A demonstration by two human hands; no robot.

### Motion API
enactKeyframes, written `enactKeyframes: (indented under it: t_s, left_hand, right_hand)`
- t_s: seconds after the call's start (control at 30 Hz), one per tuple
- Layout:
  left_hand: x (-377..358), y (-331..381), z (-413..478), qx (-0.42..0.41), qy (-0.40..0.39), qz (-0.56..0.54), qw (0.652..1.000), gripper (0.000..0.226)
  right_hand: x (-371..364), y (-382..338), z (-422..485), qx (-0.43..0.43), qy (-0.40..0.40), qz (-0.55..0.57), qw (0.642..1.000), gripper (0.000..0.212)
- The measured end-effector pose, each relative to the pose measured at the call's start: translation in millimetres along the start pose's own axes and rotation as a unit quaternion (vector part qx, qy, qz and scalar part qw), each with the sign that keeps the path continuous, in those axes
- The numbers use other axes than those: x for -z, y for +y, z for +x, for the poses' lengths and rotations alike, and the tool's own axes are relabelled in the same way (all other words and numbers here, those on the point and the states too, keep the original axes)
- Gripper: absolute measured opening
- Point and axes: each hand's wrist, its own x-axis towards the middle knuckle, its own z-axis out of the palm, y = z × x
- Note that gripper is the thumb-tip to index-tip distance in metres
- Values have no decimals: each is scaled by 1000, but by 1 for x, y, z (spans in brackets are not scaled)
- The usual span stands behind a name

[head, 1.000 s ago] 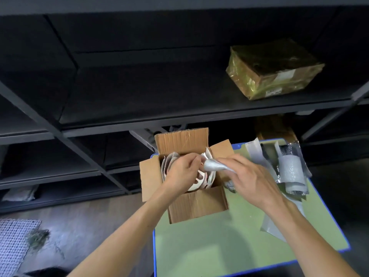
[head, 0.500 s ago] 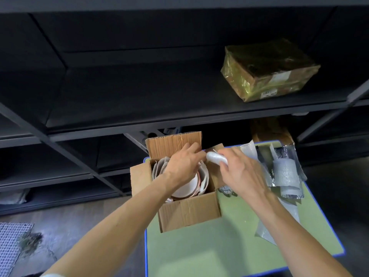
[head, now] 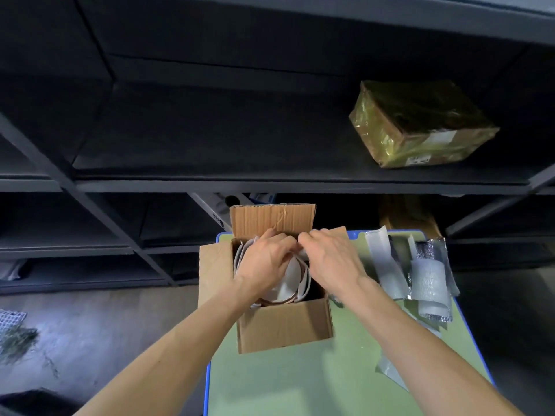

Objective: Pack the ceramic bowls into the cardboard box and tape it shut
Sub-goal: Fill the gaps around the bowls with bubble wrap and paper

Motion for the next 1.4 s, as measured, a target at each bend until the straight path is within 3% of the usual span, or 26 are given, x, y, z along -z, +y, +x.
enactKeyframes:
  t_s: [0.2,0.4,0.53,0.67,0.77,0.9,1.07,1.23,1.4]
  left_hand:
    - [-2,1,-2,28,28,-39,998,12]
    - [-10,-10,2,40,19,-54,998,15]
    - [-11,-10,1,48,31,-66,996,13]
    - [-8,-9,2,50,24,-76,996,11]
    - [-5,-8,2,51,23,-85,995,12]
    - [-4,-7,4,61,26,-86,994,12]
    - [-2,-2,5,73,27,-94,993,12]
    - [3,2,4,79,23,-103,991,13]
    - [7,12,4,92,24,-92,991,13]
  right_hand:
    - [-3,-4,30,-16,-126,-12,992,39]
    - [-5,16,5,-7,44,74,996,26]
    - [-22,19,2,3,104,40,994,18]
    - [-41,13,4,-2,88,10,996,21]
    - [-37,16,-4,-13,87,48,995,31]
    - [-31,25,-17,1,104,40,994,21]
    - [-46,21,-20,36,47,-22,998,20]
    - [-42,18,-30,24,101,22,994,30]
    - [-44,25,-52,15,84,47,995,31]
